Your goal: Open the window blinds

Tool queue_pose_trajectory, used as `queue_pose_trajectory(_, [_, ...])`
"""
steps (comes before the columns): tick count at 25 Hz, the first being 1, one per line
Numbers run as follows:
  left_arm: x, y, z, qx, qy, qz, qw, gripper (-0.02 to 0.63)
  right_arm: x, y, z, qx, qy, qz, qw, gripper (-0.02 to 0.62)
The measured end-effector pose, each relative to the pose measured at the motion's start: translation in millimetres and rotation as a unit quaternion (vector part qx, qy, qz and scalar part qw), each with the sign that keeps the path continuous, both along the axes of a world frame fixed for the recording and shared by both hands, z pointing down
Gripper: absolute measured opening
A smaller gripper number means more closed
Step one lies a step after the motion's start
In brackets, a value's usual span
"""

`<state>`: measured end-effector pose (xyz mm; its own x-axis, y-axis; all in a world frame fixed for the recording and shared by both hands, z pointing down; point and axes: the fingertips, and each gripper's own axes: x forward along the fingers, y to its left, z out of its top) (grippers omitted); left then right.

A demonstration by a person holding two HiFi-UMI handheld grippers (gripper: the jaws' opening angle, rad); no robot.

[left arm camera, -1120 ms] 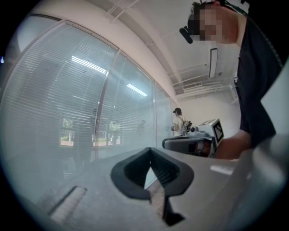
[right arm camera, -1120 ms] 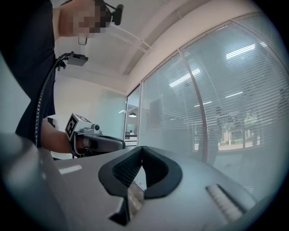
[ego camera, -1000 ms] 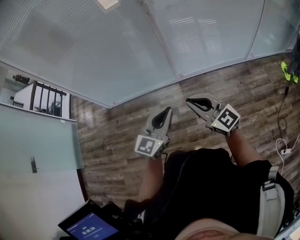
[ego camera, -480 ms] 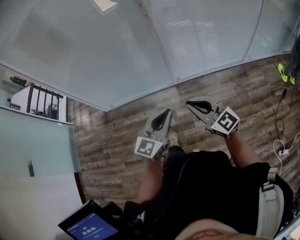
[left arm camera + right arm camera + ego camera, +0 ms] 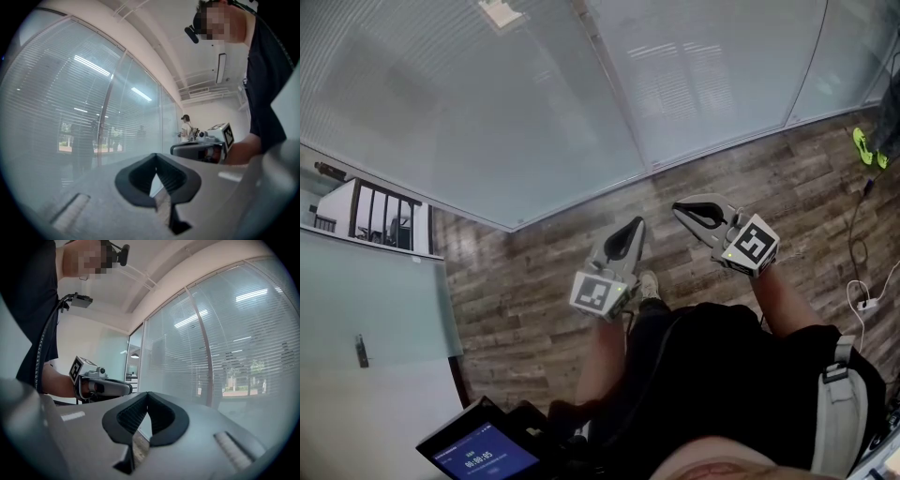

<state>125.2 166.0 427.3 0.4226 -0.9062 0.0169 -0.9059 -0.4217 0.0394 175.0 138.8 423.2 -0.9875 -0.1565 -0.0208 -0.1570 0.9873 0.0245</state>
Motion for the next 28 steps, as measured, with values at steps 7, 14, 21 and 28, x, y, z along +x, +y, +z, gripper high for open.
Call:
queue_pose_trajectory(7, [-15, -11, -3, 0.004, 0.001, 0.02, 0.9998, 0.003, -13, -13, -3, 0.009, -0.002, 0.019, 1.0, 0.006])
queue_pose_trajectory(14, [-45, -49, -9, 0.007, -0.005, 0.044, 0.999, 0.003, -45, -45, -8, 0.009, 0.003, 0.037, 0.999, 0.006])
queue_pose_trajectory(21, [-70, -70, -12, 0.007, -0.009, 0.061, 0.9981, 0.003, -69, -65, -8, 0.013, 0.006, 0.055, 0.998, 0.006])
queue_pose_trajectory(28, [-102, -94, -12, 0.005, -0.007, 0.077, 0.997, 0.003, -102, -86, -12, 0.016, 0.011, 0.066, 0.998, 0.006])
